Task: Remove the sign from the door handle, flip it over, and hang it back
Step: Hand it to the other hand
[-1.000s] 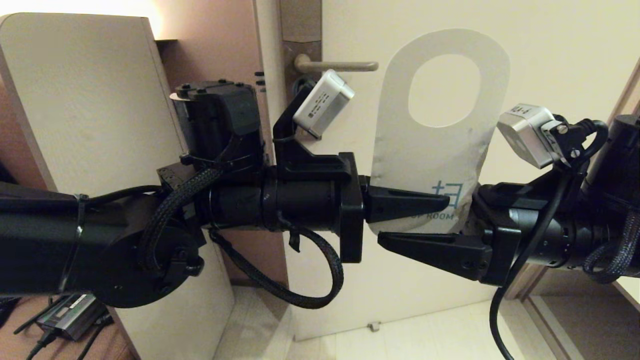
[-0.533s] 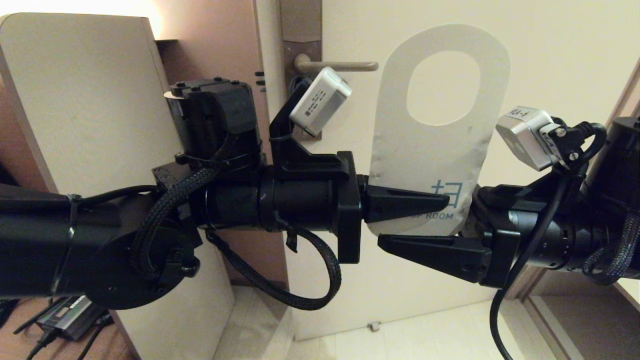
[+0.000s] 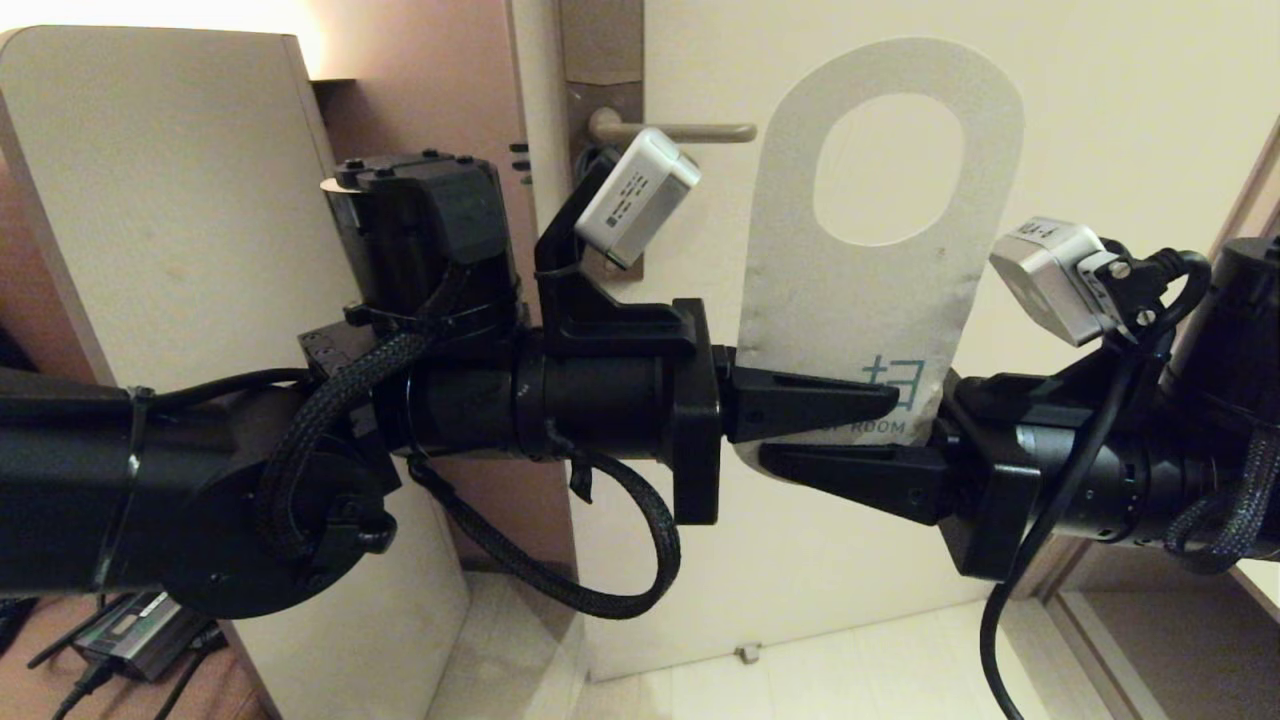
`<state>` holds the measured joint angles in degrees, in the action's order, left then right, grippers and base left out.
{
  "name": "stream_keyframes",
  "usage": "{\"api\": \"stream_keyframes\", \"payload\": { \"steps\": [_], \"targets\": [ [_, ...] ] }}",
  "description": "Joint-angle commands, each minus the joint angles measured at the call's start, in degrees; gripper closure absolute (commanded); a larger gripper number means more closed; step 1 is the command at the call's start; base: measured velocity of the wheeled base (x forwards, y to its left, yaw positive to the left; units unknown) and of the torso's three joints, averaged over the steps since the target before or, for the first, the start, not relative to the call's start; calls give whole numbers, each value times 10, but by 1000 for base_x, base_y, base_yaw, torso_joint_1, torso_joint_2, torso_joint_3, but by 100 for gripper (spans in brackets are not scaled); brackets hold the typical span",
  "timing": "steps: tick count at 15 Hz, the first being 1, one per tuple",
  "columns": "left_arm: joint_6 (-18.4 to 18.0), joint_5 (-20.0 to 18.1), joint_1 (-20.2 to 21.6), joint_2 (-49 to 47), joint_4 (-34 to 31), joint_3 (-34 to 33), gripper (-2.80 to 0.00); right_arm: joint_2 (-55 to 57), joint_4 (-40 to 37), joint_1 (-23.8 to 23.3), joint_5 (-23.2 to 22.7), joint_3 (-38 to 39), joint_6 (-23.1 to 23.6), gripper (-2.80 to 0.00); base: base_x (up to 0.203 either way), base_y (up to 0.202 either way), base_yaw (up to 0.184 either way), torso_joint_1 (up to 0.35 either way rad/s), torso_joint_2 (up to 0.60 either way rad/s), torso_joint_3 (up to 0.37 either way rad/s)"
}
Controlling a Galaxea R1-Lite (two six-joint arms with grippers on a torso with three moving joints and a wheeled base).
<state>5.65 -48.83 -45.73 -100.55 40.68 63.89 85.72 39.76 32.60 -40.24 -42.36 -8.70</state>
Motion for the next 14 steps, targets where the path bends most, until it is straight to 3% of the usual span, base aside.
{"api": "stream_keyframes", "payload": {
  "steps": [1, 13, 14],
  "targets": [
    [1, -3, -1, 0, 3, 0, 0, 1, 2, 0, -3, 1, 0, 0, 0, 0, 0, 0, 0, 0],
    [0, -4, -9, 0, 3, -14, 0, 6, 3, 0, -4, 5, -1, 0, 0, 0, 0, 0, 0, 0],
    [0, -3, -11, 1, 2, -15, -149, 6, 3, 0, -4, 6, -1, 0, 0, 0, 0, 0, 0, 0]
  ]
}}
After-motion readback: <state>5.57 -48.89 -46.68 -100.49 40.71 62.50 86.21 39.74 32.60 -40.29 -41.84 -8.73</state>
